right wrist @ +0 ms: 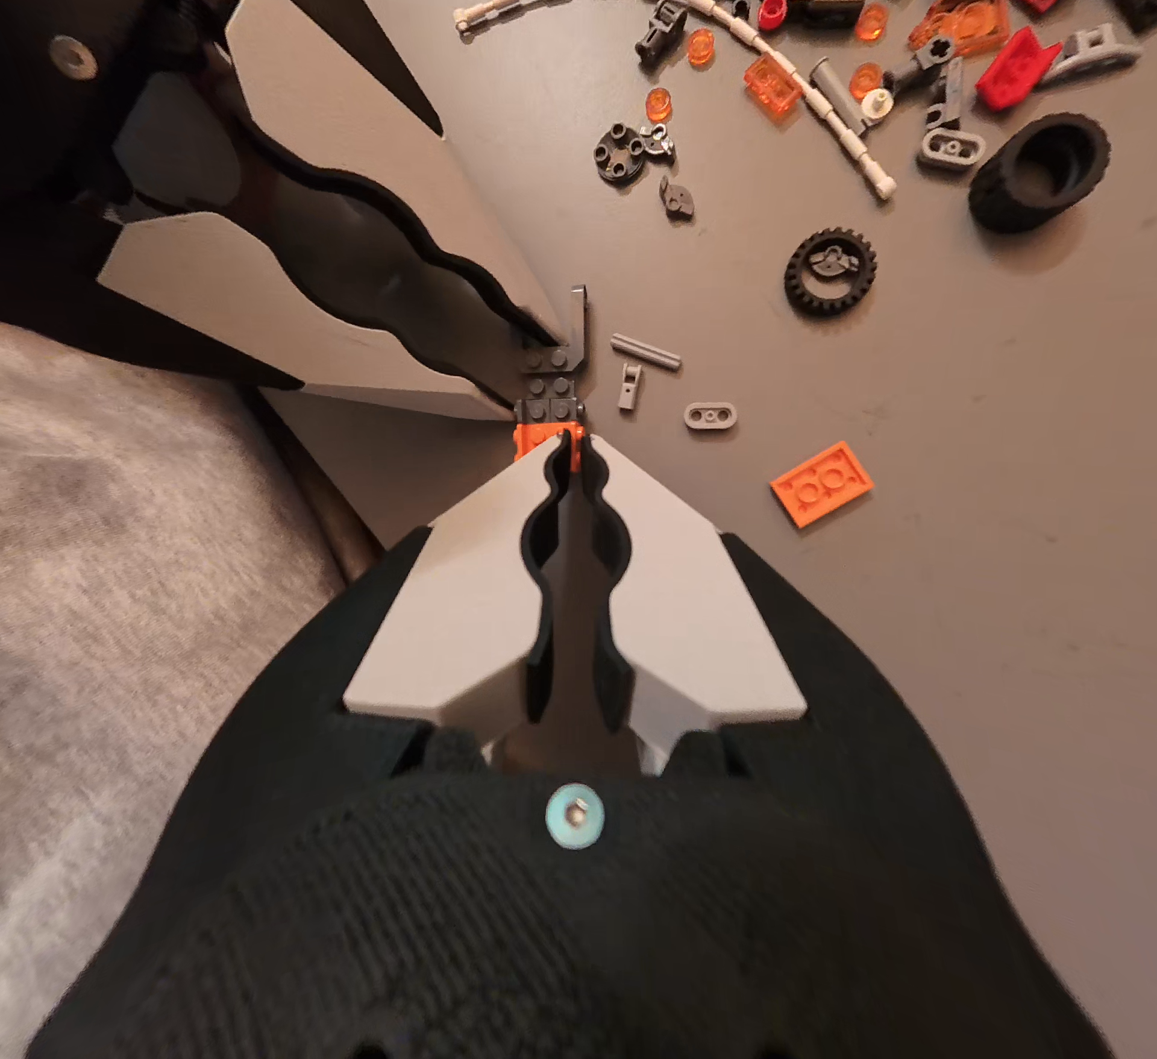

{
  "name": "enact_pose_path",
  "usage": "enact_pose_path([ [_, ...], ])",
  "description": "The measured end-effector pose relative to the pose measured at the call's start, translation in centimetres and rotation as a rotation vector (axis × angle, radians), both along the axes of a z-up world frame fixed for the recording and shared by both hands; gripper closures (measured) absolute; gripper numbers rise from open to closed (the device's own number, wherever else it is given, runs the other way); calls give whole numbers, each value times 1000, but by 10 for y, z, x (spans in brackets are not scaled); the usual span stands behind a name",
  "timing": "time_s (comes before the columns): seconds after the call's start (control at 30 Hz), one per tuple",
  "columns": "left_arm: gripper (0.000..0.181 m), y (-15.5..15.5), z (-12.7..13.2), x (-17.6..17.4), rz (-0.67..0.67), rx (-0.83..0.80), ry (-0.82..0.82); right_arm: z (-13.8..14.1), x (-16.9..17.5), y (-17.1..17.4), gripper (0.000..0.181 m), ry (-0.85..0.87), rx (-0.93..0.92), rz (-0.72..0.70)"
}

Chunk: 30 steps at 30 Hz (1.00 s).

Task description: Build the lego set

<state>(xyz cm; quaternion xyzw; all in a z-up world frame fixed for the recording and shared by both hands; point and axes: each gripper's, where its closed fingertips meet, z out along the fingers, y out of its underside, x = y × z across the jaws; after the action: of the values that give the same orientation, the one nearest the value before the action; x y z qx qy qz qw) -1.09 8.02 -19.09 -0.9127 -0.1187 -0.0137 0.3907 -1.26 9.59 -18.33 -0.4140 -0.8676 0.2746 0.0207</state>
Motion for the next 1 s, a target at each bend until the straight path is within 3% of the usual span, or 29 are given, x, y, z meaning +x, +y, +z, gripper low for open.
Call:
enact_pose_path([
  [0.73, 159, -1, 0, -1, 13, 0, 4, -2, 0, 0, 180, -13, 110, -3],
  [1.0, 158, -1, 1, -2, 20, 14, -34, 0, 2, -1, 178, -13, -48, -14],
])
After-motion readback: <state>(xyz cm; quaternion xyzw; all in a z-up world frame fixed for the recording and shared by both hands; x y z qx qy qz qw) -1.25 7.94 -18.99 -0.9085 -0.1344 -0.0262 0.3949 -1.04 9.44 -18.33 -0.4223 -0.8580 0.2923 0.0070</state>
